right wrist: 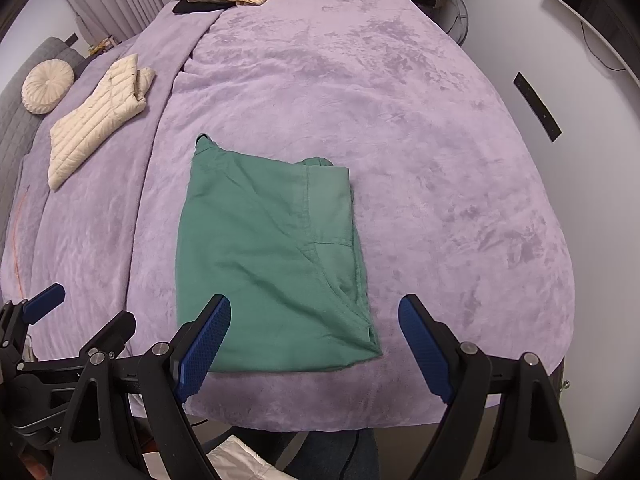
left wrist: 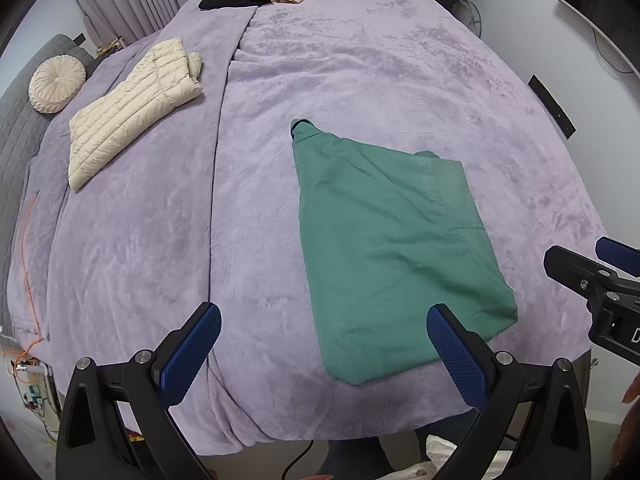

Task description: Fold small clothes

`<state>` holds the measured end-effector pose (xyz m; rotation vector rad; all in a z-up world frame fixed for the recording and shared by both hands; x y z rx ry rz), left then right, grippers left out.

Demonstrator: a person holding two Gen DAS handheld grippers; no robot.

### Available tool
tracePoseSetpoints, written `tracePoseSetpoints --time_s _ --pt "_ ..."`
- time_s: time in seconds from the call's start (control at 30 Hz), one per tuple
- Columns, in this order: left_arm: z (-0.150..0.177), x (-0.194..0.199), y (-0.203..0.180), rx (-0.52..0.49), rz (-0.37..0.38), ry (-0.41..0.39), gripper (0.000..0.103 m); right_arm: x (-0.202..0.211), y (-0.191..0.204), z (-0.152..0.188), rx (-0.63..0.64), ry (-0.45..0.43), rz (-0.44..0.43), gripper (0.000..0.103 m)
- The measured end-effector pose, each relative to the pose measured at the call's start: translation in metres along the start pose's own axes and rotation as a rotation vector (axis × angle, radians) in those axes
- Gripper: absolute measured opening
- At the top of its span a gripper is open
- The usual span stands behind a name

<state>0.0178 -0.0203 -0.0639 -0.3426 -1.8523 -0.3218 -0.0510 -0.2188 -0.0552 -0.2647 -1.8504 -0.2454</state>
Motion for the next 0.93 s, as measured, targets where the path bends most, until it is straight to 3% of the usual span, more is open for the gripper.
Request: tracePoseSetpoints --time_s 0.93 --pt "-0.008 -0.003 0.011 0.0 0.007 -0.007 0.103 -0.003 0.0 -0.004 0.007 0.009 0.002 0.088"
Point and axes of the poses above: each gripper's, at about its wrist camera, not at the fingertips, and x roughly against the way its jaws point, y to its left, z to its underside, the point moved 4 cm from there along -x, roughly the way its jaws point, and after that the axes turned 1 degree about y, right-handed, at the moved point
